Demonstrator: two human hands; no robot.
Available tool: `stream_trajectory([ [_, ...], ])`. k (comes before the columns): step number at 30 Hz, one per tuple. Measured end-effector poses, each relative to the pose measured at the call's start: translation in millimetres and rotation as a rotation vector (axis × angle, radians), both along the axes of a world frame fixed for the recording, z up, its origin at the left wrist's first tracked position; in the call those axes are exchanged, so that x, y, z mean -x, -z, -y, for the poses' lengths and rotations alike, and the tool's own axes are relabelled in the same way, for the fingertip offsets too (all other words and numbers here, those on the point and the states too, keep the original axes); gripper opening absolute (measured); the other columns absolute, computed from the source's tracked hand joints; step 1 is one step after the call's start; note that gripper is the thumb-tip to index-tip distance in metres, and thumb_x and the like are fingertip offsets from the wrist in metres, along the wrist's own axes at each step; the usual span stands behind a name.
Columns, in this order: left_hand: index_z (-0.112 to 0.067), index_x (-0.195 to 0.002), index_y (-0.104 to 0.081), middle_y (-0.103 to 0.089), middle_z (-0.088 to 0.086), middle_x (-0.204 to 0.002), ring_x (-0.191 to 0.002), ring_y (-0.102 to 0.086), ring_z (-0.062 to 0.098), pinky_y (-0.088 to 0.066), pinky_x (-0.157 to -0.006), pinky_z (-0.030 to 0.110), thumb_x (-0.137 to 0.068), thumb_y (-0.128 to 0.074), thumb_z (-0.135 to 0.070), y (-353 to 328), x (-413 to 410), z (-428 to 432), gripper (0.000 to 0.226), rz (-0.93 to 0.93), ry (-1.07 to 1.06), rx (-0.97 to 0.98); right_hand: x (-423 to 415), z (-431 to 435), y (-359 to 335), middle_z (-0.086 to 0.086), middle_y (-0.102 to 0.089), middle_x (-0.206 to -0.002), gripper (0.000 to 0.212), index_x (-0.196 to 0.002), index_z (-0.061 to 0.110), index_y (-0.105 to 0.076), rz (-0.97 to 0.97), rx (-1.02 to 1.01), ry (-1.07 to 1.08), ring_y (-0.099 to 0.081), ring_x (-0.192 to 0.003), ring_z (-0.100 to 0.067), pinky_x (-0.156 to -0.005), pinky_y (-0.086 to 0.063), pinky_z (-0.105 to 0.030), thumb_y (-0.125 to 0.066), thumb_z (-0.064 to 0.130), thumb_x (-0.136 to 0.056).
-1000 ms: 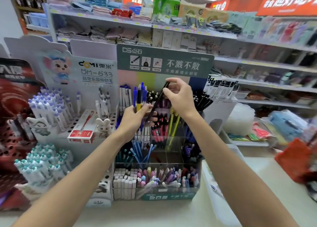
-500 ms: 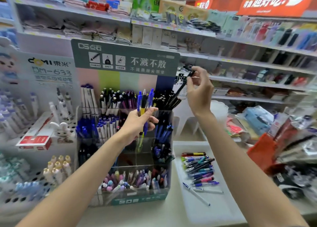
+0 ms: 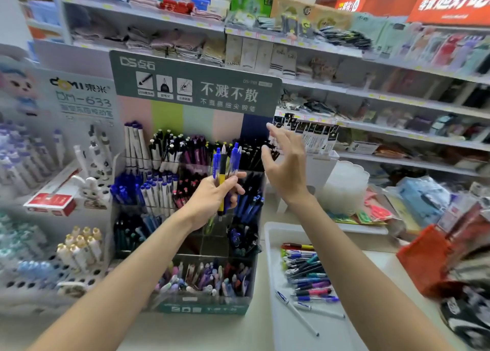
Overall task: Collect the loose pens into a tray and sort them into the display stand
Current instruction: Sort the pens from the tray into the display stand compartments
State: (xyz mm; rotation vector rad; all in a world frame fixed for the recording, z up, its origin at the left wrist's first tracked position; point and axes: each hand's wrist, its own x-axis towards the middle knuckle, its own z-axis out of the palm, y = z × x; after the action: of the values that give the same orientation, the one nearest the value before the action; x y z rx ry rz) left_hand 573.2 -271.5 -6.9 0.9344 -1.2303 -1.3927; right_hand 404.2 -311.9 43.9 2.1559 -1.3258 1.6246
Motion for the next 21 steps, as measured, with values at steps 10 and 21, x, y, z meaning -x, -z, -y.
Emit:
stream_trajectory([
  [10,-0.012,-0.122,-0.065,-0.075,0.01,-0.098,-0.076,-0.068,0.016,-0.056,-0.069,0.029,-0.101,-0.049,-0.029,0.4,-14.8,-13.9,0.031,0.008,0.003,0.009,-35.9,-13.7,-4.3,0.0,-0.067,-0.092,0.037,-0.122,0.011,-0.064,0.05,-0.437,-0.387,-0.067,-0.082,-0.015,-0.079,-0.058,-0.028,-0.064,-0.001,-0.087],
  [21,-0.007,-0.094,-0.068,-0.06,-0.001,-0.071,-0.054,-0.05,0.006,-0.042,-0.048,0.019,-0.104,-0.05,-0.025,5.1,-87.8,-26.7,0.027,0.074,-0.299,-0.08,-47.9,-11.4,-23.4,-0.003,-0.067,-0.076,0.013,-0.079,0.013,-0.061,0.011,-0.66,-0.464,-0.067,-0.069,-0.021,-0.069,-0.054,-0.035,-0.072,0.006,-0.082],
])
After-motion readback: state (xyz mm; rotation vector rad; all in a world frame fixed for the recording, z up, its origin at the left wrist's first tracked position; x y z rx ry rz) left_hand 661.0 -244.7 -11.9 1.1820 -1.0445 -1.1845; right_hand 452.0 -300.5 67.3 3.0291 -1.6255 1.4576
